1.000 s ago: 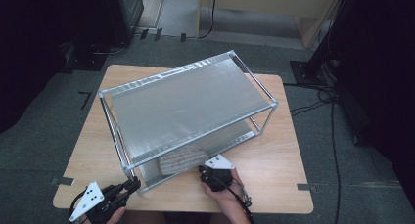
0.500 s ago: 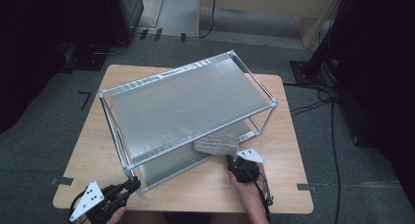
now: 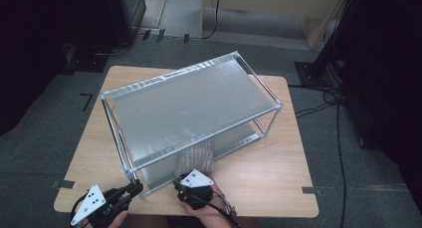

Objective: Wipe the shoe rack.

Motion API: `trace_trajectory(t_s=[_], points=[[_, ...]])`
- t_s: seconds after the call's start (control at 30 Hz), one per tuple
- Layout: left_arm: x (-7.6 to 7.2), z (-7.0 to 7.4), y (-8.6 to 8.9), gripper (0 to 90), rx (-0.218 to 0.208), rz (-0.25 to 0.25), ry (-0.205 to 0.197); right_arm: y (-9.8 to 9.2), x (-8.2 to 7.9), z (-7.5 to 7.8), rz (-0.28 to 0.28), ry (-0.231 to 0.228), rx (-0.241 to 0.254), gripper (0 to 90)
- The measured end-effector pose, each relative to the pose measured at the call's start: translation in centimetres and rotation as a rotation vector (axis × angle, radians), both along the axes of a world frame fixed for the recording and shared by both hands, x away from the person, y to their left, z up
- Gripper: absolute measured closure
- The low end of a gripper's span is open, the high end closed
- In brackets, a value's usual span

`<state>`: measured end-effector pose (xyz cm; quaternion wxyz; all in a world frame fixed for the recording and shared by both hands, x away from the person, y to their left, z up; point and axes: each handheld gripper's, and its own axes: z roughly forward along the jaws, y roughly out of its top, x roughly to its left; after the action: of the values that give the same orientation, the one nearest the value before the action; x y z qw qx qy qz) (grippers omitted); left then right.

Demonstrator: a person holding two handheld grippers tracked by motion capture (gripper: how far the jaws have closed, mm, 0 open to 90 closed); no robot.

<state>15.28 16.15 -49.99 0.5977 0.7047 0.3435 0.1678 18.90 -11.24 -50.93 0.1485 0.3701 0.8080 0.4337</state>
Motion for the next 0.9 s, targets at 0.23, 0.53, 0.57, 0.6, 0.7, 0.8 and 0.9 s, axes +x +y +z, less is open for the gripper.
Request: trace_trajectory(t_s=[0.23,0.53,0.57,0.6,0.7,0.8,0.9], points=[[0.0,0.0,0.0,79.2,0.000,0.000,0.000,2.5,-1.3,0.2,0.173,-0.052,-0.002,65.6],[0.0,0.0,0.0,79.1,-0.004,-0.001,0.001,-1.4,-0.6,1.9,0.066,-0.070,0.118,51.3],[0.0,0.0,0.0,79.2,-0.001,-0.001,0.001,-2.0,-0.5,2.4,0.042,-0.086,0.135,50.6],[0.0,0.0,0.0,79.2,-0.001,-0.001,0.001,-2.4,-0.3,2.9,0.019,-0.099,0.148,49.7],[0.0,0.0,0.0,79.2,0.000,0.000,0.001,-3.2,0.4,3.6,-0.087,-0.133,0.134,43.4],[0.0,0.0,0.0,79.2,-0.003,-0.001,0.002,-3.8,1.7,3.2,-0.207,-0.114,0.108,30.9],[0.0,0.0,0.0,79.1,-0.005,-0.001,0.003,-3.6,3.2,2.3,-0.284,-0.070,0.072,18.4]])
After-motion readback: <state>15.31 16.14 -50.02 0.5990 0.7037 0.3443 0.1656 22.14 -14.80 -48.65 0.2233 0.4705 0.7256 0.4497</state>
